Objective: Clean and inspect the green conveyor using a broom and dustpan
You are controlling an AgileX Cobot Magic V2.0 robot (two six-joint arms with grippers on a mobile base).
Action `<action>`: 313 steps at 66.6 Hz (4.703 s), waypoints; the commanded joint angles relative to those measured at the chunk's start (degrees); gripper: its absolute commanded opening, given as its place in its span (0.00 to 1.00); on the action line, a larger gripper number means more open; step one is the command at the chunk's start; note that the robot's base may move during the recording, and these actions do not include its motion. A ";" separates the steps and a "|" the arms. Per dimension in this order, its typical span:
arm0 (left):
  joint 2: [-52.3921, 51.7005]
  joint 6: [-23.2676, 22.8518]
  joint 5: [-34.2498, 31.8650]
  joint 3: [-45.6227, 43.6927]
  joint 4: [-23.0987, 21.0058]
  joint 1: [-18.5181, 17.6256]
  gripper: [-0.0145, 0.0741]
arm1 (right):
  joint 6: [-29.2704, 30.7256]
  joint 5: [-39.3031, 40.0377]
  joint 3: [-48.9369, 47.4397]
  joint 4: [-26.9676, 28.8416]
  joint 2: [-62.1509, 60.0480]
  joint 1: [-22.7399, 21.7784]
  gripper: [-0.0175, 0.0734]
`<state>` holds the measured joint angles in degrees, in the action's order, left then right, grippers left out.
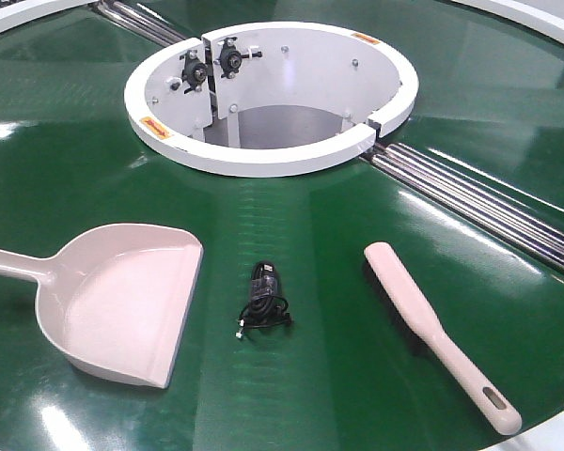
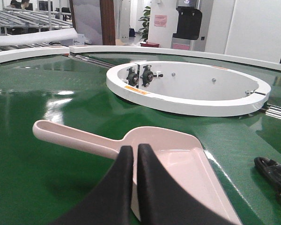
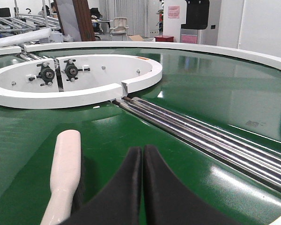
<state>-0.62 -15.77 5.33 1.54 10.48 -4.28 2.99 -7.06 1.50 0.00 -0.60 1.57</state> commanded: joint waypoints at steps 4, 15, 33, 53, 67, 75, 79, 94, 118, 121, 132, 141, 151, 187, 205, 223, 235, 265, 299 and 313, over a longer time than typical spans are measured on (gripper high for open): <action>-0.93 -0.37 -4.39 1.55 -0.10 0.02 0.16 | -0.20 4.09 0.74 -0.30 -1.05 -0.33 0.18; -0.93 -0.37 -4.39 1.55 -0.10 0.02 0.16 | -0.20 4.09 0.74 -0.30 -1.05 -0.33 0.18; -0.93 -0.37 -4.39 1.55 -0.10 0.02 0.16 | -0.20 4.09 0.74 -0.30 -1.05 -0.33 0.18; -0.93 -0.37 -4.39 1.55 -0.10 0.02 0.16 | -0.20 4.09 0.74 -0.30 -1.05 -0.33 0.18; -0.94 1.07 -6.97 1.55 1.21 0.02 0.16 | -0.20 4.09 0.74 0.30 -1.05 -0.33 0.18; -0.92 1.45 -13.85 -0.23 1.62 0.02 0.16 | -0.20 4.09 0.74 0.50 -1.05 -0.33 0.18; -0.67 1.45 -12.53 -3.05 1.51 0.02 0.16 | -0.20 4.09 0.74 0.50 -1.05 -0.33 0.18; 9.41 1.45 -0.87 -17.08 1.51 0.02 0.16 | -0.20 4.09 0.74 0.50 -1.05 -0.33 0.18; 29.11 1.40 9.29 -26.18 1.48 0.02 0.16 | -0.20 4.09 0.74 0.50 -1.05 -0.33 0.18; 30.52 1.40 9.29 -26.18 1.48 0.02 0.16 | -0.20 4.09 0.74 0.50 -1.05 -0.33 0.18; 33.60 0.91 9.29 -26.18 1.44 0.02 0.17 | -0.20 4.09 0.74 0.50 -1.05 -0.33 0.18; 34.46 0.96 9.11 -26.37 1.44 0.02 0.26 | -0.20 4.09 0.74 0.50 -1.05 -0.33 0.18; 34.52 0.96 8.01 -26.37 1.44 0.02 0.46 | -0.20 4.09 0.74 0.50 -1.05 -0.33 0.18; 35.70 6.11 14.71 -34.51 1.00 0.02 0.75 | -0.20 4.09 0.74 0.50 -1.05 -0.33 0.18; 50.14 35.93 43.44 -57.65 -3.80 -0.04 0.75 | -0.20 4.09 0.74 0.50 -1.05 -0.33 0.18; 68.86 62.14 55.09 -69.95 -12.10 -0.04 0.75 | -0.20 4.09 0.74 0.50 -1.05 -0.33 0.18; 78.44 72.08 52.57 -70.99 -8.61 -0.04 0.75 | -0.20 4.09 0.74 0.50 -1.05 -0.33 0.18; 87.16 86.06 50.14 -70.99 0.91 -0.63 0.75 | -0.20 4.09 0.74 0.50 -1.05 -0.33 0.18; 94.33 91.11 43.55 -70.99 0.15 -0.63 0.75 | -0.20 4.09 0.74 0.50 -1.05 -0.33 0.18; 96.86 91.11 43.05 -70.99 1.71 -0.63 0.75 | -0.20 4.09 0.74 0.50 -1.05 -0.33 0.18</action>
<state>97.52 75.26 49.83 -67.70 10.97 -4.55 2.99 -7.06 1.50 0.64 -0.60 1.57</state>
